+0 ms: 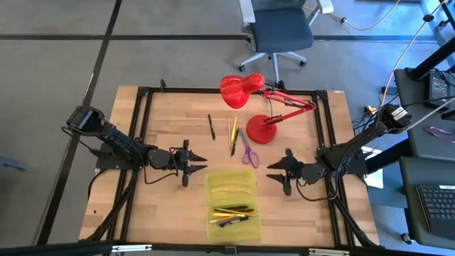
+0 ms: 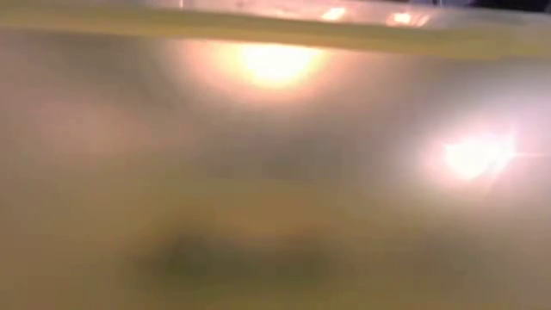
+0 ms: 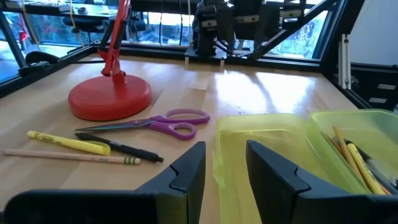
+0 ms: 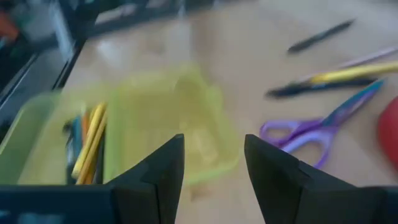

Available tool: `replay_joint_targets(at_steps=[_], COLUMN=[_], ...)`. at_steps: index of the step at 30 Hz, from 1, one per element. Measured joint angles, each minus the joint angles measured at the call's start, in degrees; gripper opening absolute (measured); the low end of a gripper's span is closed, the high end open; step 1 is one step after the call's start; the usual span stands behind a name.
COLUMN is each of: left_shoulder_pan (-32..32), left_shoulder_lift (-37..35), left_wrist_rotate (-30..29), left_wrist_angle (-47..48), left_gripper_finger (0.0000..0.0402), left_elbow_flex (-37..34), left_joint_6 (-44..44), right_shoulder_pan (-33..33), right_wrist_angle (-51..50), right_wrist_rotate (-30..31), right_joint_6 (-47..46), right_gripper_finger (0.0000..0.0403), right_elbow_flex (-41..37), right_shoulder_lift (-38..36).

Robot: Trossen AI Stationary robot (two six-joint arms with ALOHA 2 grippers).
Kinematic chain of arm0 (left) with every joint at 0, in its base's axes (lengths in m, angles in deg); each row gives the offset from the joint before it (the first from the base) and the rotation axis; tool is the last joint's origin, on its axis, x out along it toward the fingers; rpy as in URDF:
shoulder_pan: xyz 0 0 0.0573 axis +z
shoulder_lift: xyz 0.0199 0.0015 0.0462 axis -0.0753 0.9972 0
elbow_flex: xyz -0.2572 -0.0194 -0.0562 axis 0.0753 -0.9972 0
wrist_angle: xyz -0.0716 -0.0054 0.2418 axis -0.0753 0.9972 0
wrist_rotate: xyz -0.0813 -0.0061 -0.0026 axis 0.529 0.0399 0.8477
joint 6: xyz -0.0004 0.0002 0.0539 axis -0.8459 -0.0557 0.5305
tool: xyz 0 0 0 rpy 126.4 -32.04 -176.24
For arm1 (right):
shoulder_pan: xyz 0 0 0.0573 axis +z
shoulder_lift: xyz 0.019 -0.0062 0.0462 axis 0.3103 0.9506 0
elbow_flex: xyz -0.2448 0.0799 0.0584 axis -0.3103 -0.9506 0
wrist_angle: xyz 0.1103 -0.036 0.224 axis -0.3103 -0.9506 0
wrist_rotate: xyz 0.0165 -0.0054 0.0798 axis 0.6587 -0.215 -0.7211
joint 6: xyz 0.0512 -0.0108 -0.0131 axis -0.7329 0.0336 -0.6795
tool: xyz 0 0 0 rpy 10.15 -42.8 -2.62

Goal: Pick & place school supplies into a supply box
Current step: Put the purple scissors into the yellow supply box

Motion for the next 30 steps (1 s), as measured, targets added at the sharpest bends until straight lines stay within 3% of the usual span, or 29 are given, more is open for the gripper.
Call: replay_joint_targets(at_steps=[6, 13, 19, 22, 27, 30], left_shoulder_pan=[0.00, 0.00, -0.01, 0.00, 0.00, 0.00], left_shoulder_lift=[0.01, 0.03, 0.03, 0.03, 0.03, 0.03], left_wrist_rotate=[0.62, 1.45, 3.13, 4.26, 4.42, 4.39], left_wrist_angle=[0.02, 0.03, 0.22, 0.26, 0.24, 0.26], left_gripper_finger=[0.0104, 0.0104, 0.0107, 0.0104, 0.0104, 0.0107], left_elbow_flex=[0.00, 0.00, 0.00, 0.00, 0.01, 0.00], left_joint_6=[0.00, 0.02, 1.70, 3.07, 5.62, 5.57], right_shoulder_pan=[-0.20, -3.44, -6.40, -6.68, -6.71, -7.63], right_wrist_angle=[6.94, 12.55, 12.25, 12.03, 4.33, -7.37], right_wrist_rotate=[7.56, 9.55, -0.45, -2.50, -2.29, 2.45], right_joint_6=[-3.00, -3.17, -1.34, 2.79, 9.70, 0.38], right_gripper_finger=[0.0173, 0.0208, 0.0265, 0.0282, 0.0287, 0.0287], right_elbow_flex=[0.00, 0.10, 4.86, 9.48, 18.10, 23.94], right_shoulder_lift=[0.00, 0.00, 2.08, 6.25, 14.93, 18.22])
